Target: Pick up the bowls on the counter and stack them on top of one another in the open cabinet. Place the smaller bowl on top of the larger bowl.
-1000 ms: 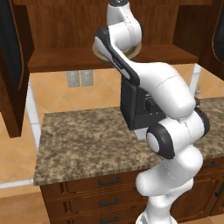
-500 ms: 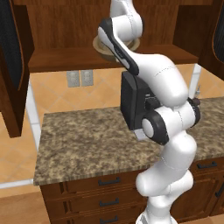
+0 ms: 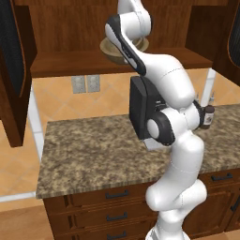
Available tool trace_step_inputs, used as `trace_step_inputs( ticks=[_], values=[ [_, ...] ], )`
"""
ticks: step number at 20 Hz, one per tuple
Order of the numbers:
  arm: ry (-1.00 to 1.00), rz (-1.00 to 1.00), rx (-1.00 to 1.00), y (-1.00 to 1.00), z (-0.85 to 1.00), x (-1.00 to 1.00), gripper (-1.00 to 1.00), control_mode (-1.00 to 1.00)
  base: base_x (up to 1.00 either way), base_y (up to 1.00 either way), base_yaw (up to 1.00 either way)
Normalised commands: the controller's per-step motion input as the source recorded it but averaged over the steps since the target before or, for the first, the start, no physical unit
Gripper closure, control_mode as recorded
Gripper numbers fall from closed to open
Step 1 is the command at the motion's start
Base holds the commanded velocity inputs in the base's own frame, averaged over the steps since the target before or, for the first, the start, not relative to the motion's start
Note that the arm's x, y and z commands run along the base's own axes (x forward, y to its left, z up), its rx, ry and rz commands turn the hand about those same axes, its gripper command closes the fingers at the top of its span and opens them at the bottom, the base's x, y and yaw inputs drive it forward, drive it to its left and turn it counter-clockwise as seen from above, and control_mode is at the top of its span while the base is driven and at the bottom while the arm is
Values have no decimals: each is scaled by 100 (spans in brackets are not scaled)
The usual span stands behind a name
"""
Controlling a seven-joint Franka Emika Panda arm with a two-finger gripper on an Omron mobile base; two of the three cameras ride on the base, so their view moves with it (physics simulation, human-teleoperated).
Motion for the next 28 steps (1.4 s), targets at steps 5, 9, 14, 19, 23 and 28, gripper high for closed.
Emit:
trace_step_inputs(
  ticks=[5,9,14,19,23,28],
  values=[
    [0,0,0,-7,-26,28,100,-100,0,0,0],
    [0,0,0,-1,-3,6,-100,-100,0,0,0],
    [0,0,0,0,0,0,-100,-100,0,0,0],
    [-2,0,0,0,2,-1,-100,-100,0,0,0],
    [-25,0,0,0,27,-48,-100,-100,0,0,0],
    [-30,0,0,-22,6,-100,-100,-100,0,0,0]
  ],
)
